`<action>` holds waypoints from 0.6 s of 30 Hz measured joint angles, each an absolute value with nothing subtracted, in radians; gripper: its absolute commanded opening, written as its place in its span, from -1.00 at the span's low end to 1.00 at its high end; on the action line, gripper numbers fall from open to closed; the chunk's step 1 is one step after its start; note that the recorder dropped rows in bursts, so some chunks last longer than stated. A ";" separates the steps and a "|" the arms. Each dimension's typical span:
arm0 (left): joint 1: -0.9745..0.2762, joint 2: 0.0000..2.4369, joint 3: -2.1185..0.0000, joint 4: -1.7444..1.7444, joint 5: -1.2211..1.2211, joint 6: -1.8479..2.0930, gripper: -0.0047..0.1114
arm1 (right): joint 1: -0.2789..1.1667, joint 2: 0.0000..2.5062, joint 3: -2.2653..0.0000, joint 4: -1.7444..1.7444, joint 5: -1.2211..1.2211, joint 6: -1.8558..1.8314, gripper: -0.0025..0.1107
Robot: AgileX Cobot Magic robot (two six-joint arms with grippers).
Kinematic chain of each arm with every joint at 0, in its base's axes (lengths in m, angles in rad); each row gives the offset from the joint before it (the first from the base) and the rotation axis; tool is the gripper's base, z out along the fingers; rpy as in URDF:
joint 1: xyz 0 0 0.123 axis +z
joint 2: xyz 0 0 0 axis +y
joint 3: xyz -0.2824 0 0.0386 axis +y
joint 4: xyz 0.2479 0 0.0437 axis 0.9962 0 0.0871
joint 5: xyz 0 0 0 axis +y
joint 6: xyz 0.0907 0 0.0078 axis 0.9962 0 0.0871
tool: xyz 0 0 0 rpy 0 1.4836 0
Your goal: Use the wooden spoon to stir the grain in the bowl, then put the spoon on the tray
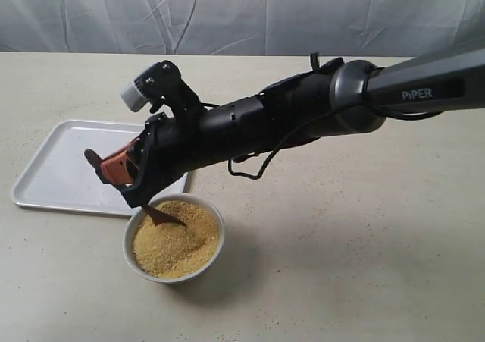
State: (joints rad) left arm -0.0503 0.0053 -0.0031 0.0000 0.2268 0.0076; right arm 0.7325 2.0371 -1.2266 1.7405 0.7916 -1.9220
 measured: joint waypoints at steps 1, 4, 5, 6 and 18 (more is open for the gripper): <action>-0.050 0.005 -0.003 0.000 0.227 0.008 -0.92 | 0.733 2.027 -1.227 1.741 0.806 -1.919 -0.97; -0.050 0.005 -0.003 0.000 0.227 0.008 -0.92 | 0.733 1.987 -1.227 1.741 0.802 -1.915 -0.97; -0.050 0.005 -0.003 0.000 0.227 0.008 -0.92 | 0.733 1.969 -1.227 1.741 0.778 -1.915 -0.97; -0.050 0.005 -0.003 0.000 0.227 0.008 -0.92 | 0.733 1.952 -1.227 1.741 0.746 -1.915 -0.97; -0.050 0.005 -0.003 0.000 0.227 0.008 -0.92 | 0.737 2.028 -1.227 1.741 0.722 -1.920 -0.97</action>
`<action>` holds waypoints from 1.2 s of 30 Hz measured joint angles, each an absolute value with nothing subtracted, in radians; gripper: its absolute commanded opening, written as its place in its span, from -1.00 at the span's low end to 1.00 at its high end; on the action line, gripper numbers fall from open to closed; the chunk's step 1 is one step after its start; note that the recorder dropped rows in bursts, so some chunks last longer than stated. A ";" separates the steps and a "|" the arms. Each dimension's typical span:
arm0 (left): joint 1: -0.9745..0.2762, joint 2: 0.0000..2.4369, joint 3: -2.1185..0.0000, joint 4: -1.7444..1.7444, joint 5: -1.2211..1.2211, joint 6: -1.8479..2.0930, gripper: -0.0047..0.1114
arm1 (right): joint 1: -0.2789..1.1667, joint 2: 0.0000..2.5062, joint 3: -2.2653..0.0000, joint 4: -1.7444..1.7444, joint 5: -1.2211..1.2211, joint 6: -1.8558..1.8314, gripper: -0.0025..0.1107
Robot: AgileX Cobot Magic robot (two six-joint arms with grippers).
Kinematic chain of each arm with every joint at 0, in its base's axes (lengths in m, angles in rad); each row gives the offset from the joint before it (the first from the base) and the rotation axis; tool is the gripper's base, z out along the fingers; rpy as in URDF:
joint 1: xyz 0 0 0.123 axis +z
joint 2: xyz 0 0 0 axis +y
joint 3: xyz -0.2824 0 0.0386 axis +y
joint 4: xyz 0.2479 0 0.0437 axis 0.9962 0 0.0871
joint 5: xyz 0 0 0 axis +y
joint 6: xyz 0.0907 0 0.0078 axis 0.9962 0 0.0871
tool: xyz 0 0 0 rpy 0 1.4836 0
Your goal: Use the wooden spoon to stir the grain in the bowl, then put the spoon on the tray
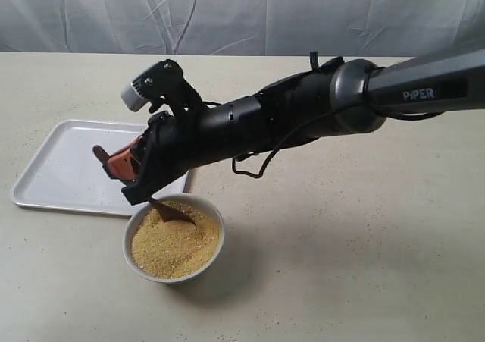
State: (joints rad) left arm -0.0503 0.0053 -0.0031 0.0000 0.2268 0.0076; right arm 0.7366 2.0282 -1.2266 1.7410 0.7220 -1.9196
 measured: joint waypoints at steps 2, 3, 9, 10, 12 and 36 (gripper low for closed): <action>-0.050 0.005 -0.003 0.000 0.227 0.008 -0.92 | 0.738 2.014 -1.227 1.741 0.752 -1.918 -0.97; -0.050 0.005 -0.003 0.000 0.227 0.008 -0.92 | 0.743 1.992 -1.227 1.741 0.751 -1.916 -0.97; -0.050 0.005 -0.003 0.000 0.227 0.008 -0.92 | 0.743 1.903 -1.227 1.741 0.727 -1.916 -0.97; -0.050 0.005 -0.003 0.000 0.227 0.008 -0.92 | 0.745 1.903 -1.227 1.741 0.741 -1.914 -0.97; -0.050 0.005 -0.003 0.000 0.227 0.008 -0.92 | 0.759 1.903 -1.227 1.741 0.756 -1.903 -0.97; -0.050 0.005 -0.003 0.000 0.227 0.008 -0.92 | 0.829 1.866 -1.227 1.745 0.458 -1.874 -0.97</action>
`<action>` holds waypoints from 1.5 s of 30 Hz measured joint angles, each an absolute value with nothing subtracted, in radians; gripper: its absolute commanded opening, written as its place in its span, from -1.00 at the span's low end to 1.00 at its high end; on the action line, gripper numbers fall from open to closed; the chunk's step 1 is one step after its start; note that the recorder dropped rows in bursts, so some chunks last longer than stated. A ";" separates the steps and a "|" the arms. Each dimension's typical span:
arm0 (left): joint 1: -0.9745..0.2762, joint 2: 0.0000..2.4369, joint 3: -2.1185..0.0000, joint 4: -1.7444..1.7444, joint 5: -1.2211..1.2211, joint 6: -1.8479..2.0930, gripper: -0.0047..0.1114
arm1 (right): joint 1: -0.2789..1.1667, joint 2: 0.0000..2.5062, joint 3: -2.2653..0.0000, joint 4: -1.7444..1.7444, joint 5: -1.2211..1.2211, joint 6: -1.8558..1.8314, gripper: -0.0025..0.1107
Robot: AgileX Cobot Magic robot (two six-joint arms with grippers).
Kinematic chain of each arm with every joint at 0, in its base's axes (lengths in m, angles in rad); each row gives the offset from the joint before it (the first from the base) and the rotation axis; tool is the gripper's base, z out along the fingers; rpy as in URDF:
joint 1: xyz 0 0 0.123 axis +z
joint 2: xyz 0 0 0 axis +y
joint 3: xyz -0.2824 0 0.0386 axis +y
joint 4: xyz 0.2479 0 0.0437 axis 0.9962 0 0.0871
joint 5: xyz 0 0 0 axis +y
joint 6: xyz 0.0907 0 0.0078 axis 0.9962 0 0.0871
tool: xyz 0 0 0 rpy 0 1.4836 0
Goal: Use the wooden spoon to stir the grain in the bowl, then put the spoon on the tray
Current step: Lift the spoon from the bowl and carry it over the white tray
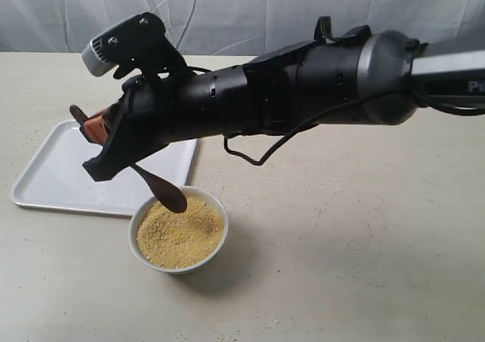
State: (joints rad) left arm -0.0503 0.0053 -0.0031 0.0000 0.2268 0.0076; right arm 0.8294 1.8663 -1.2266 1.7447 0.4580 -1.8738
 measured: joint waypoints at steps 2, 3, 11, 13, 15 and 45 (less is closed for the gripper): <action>-0.050 0.005 -0.003 0.000 0.227 0.008 -0.92 | 0.829 1.857 -1.227 1.745 0.412 -1.874 -0.97; -0.050 0.005 -0.003 0.000 0.227 0.008 -0.92 | 0.829 1.857 -1.227 1.745 0.381 -1.874 -0.97; -0.050 0.005 -0.003 0.000 0.227 0.008 -0.92 | 0.829 1.964 -1.227 1.745 0.299 -1.866 -0.97; -0.050 0.005 -0.003 0.000 0.227 0.008 -0.92 | 0.829 1.984 -1.227 1.745 0.351 -1.864 -0.97; -0.050 0.005 -0.003 0.000 0.227 0.008 -0.92 | 0.829 1.986 -1.227 1.743 0.396 -1.863 -0.97; -0.050 0.005 -0.003 0.000 0.227 0.008 -0.92 | 0.674 2.043 -1.594 1.650 0.526 -1.366 -0.97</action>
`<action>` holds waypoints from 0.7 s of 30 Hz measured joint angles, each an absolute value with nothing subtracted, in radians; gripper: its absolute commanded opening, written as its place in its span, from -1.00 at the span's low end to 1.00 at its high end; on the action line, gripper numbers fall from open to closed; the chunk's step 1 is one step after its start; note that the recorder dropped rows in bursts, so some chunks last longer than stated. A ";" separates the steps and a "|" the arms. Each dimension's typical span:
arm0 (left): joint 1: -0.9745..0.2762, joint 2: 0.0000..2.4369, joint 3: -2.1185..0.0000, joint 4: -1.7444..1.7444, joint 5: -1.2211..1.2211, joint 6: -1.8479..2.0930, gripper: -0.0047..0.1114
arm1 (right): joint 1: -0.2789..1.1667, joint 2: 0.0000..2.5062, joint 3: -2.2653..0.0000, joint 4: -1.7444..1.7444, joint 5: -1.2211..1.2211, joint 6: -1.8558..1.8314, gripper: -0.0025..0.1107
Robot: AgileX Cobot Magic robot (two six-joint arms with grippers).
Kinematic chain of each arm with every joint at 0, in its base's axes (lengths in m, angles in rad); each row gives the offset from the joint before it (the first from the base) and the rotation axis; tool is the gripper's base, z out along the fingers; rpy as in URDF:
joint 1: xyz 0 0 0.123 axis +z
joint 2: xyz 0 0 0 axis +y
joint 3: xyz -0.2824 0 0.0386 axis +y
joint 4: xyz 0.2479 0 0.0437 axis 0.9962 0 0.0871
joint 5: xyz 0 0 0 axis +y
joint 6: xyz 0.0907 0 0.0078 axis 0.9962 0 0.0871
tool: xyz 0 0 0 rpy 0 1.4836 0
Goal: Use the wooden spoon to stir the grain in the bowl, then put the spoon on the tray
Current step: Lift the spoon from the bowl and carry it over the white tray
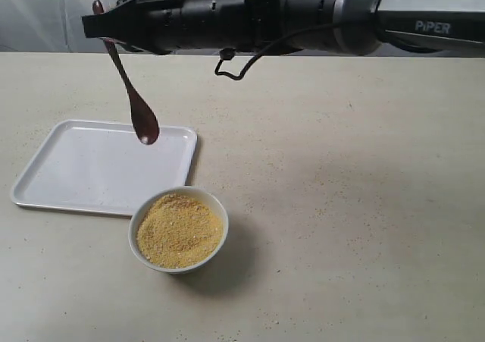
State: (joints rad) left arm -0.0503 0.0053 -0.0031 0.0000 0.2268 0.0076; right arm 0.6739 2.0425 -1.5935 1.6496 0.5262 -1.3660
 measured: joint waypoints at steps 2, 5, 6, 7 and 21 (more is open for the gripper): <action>-0.050 0.005 -0.003 0.000 0.227 0.008 -0.92 | 0.616 2.099 -1.666 1.544 0.735 -1.187 -0.97; -0.050 0.005 -0.003 0.000 0.227 0.008 -0.92 | 0.550 2.178 -1.810 1.399 0.971 -0.994 -0.97; -0.050 0.005 -0.003 0.000 0.227 0.008 -0.92 | 0.538 2.205 -1.868 1.352 1.030 -0.941 -0.97; -0.050 0.005 -0.003 0.000 0.227 0.008 -0.92 | 0.529 2.226 -1.927 1.313 1.066 -0.894 -0.97; -0.050 0.005 -0.003 0.000 0.227 0.008 -0.92 | 0.596 2.622 -2.557 0.952 1.210 -0.762 -0.97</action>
State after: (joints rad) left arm -0.0503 0.0053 -0.0031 0.0000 0.2268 0.0076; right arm 0.5959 2.6217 -2.5570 0.9521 1.2104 -0.7616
